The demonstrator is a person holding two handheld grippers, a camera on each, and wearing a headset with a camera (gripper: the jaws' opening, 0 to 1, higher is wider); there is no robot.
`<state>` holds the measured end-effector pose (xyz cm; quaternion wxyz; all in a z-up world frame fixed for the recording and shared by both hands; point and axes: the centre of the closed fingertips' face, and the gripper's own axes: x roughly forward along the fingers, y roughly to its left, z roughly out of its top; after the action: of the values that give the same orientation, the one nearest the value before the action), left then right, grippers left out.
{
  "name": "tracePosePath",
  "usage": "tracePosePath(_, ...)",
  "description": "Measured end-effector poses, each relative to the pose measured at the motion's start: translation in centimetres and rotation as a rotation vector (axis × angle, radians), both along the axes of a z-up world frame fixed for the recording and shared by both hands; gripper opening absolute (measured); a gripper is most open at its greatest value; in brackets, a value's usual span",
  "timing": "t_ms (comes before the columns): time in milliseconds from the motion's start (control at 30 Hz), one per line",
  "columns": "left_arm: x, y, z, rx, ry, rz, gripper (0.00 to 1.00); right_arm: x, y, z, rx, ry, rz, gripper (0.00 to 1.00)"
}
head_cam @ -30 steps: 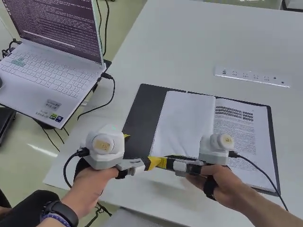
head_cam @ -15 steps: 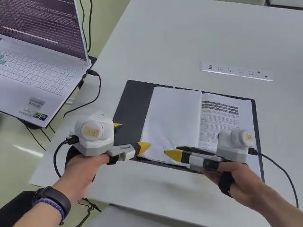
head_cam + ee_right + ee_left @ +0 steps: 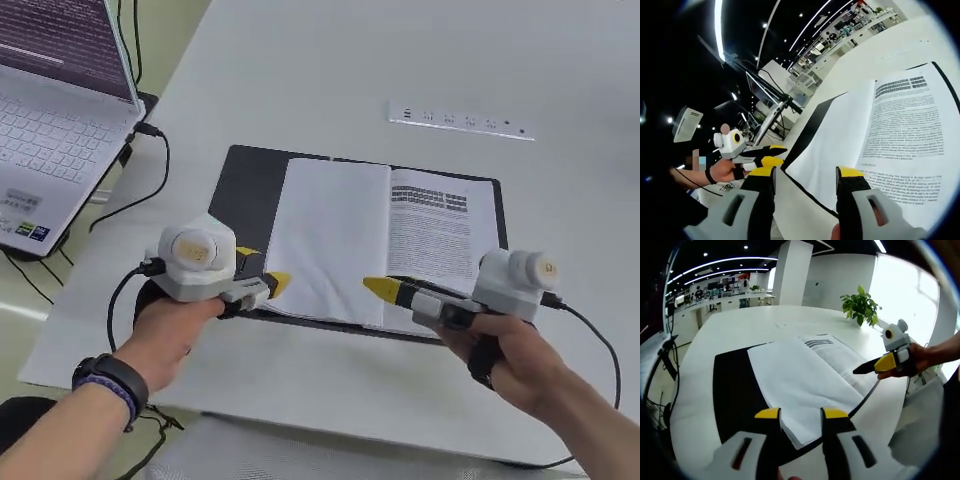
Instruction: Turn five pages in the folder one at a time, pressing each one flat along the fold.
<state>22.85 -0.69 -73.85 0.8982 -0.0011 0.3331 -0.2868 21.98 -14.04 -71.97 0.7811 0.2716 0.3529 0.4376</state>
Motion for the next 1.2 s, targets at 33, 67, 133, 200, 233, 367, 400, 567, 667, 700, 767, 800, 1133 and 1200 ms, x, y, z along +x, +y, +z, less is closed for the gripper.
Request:
tracePosePath(33,-0.2,-0.1,-0.4,0.007,0.015,-0.007,0.25,0.0,-0.1,-0.1,-0.002,0.001,-0.002,0.46)
tracePosePath(67,-0.4,-0.3,-0.8,0.012,0.029,-0.016,0.2,0.0,-0.4,-0.2,-0.005,0.003,-0.007,0.46)
tracePosePath(133,-0.5,-0.4,-1.5,0.013,0.034,-0.015,0.16,0.0,-0.7,-0.4,-0.004,0.012,-0.02,0.46)
tracePosePath(200,-0.6,-0.5,-2.0,0.013,0.046,-0.016,0.15,-0.1,-1.1,-0.7,-0.005,0.019,-0.028,0.45)
tracePosePath(233,-0.7,-0.5,-2.3,0.016,0.051,-0.017,0.13,-0.1,-1.3,-0.9,-0.008,0.024,-0.033,0.45)
tracePosePath(367,-1.0,-0.3,-3.5,0.032,0.074,-0.011,0.05,-0.2,-1.9,-1.3,-0.007,0.036,-0.046,0.43)
tracePosePath(400,-1.1,-0.1,-3.8,0.037,0.085,-0.001,0.04,-0.2,-2.0,-1.4,-0.008,0.037,-0.048,0.43)
tracePosePath(567,-2.0,0.2,-4.5,0.057,0.118,0.015,0.0,0.2,-2.1,-1.5,-0.005,0.036,-0.052,0.43)
tracePosePath(667,-2.3,0.2,-4.6,0.078,0.126,0.013,0.0,0.8,-1.9,-1.6,-0.004,0.03,-0.056,0.41)
tracePosePath(700,-2.3,0.2,-4.4,0.07,0.127,0.022,0.0,1.0,-1.9,-1.6,-0.006,0.025,-0.055,0.39)
tracePosePath(767,-2.3,0.1,-4.3,0.075,0.125,0.025,0.0,1.6,-1.7,-1.7,-0.023,-0.007,-0.043,0.35)
tracePosePath(800,-2.4,0.0,-4.3,0.086,0.117,0.02,0.0,1.8,-1.5,-1.8,-0.034,-0.022,-0.03,0.33)
tracePosePath(1133,-2.1,0.5,-4.8,0.091,0.126,0.018,0.0,4.4,-0.2,-2.2,-0.096,-0.117,0.033,0.23)
tracePosePath(1200,-2.1,0.5,-4.8,0.095,0.125,0.015,0.0,5.1,-0.1,-2.2,-0.098,-0.129,0.025,0.22)
